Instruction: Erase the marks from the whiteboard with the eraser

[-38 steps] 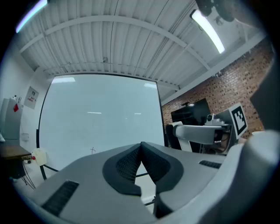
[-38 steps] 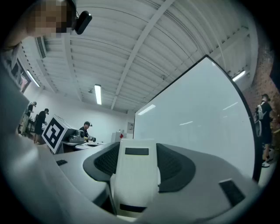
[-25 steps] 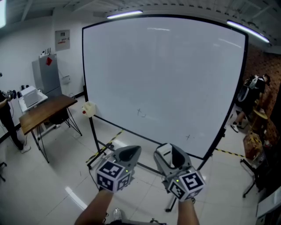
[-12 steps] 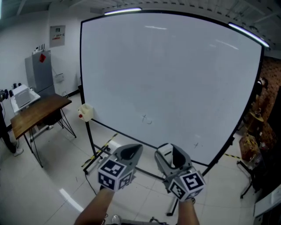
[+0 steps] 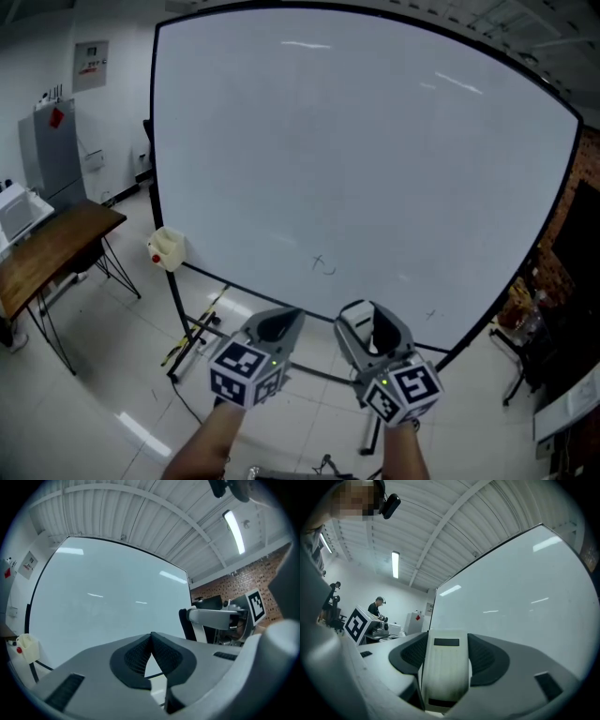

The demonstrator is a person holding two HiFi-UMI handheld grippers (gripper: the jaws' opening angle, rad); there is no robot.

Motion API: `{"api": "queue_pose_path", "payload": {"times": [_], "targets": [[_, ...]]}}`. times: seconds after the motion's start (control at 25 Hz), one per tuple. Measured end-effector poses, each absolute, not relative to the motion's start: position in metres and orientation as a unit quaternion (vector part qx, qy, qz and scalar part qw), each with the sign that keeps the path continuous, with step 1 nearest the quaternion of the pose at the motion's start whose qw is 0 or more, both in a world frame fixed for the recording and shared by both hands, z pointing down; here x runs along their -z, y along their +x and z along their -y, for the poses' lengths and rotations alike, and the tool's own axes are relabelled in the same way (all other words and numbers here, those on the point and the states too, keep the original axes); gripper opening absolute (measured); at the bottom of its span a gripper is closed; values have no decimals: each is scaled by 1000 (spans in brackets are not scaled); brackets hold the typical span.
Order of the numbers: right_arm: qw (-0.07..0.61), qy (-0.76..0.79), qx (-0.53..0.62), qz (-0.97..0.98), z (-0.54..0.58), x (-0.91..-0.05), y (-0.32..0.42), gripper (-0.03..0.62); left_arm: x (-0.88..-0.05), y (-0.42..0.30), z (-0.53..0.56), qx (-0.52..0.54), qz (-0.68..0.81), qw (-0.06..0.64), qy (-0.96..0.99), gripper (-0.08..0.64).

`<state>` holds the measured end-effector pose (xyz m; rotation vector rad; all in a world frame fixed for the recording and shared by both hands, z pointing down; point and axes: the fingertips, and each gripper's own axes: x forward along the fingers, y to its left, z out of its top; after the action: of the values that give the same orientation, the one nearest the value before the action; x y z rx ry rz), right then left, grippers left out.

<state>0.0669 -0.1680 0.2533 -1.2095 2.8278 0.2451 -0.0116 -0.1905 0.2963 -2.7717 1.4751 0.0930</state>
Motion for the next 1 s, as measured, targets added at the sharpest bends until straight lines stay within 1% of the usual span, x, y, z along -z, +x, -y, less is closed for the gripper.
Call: {"api": "queue_pose_path", "payload": {"times": [0.24,0.4,0.64,1.0], "targets": [[26,-401,-76,-912,197,-256,53,265,-299,-31,218,-37,-467,-7,-883,-8],[33,-402,-65,-913,226,-263,48,265,-304,-36,245,-22,-469,-8,-883,-8],[61,-395,-53,-915,264,-266,51,265,-303,-33,281,8,-478,7,-878,-8],[70,-411,-44,-908,309,-266,67,265,-300,-19,329,28,-468,13,-883,-8]]}}
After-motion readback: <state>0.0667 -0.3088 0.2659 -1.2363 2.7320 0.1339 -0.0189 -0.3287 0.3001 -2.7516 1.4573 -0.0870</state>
